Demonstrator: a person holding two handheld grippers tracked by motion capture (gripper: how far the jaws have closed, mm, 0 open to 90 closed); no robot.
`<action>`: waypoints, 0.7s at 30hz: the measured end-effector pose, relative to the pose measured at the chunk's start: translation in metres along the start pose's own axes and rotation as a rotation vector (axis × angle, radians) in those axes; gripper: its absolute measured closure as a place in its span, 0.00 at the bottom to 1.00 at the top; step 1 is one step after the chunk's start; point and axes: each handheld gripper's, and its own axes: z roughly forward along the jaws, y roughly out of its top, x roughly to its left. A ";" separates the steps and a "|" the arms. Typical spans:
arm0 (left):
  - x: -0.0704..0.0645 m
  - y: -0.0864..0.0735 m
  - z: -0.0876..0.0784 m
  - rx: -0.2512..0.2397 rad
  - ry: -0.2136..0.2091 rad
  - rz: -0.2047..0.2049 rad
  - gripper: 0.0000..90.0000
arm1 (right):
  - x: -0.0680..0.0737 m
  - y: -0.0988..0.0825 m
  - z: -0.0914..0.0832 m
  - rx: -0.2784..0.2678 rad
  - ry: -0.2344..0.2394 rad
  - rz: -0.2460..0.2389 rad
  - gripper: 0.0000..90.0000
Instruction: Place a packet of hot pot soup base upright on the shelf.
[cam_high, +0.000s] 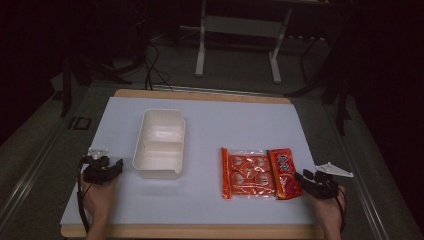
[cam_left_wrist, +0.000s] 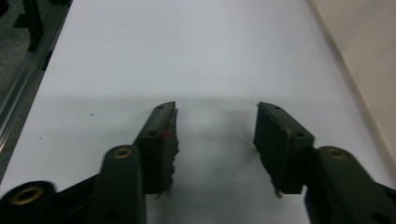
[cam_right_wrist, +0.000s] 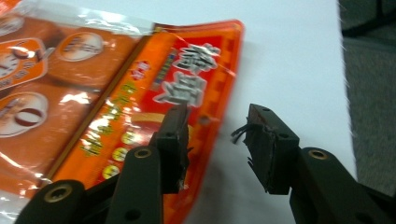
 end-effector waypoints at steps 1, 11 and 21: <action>0.000 0.000 -0.001 -0.016 -0.004 0.006 0.58 | 0.002 0.003 0.001 0.003 0.004 -0.020 0.64; -0.008 0.003 -0.005 -0.030 -0.050 0.053 0.60 | 0.003 0.019 0.004 0.049 0.088 -0.037 0.53; -0.010 0.004 -0.009 -0.045 -0.038 0.074 0.59 | 0.000 0.016 0.011 0.110 0.124 -0.032 0.45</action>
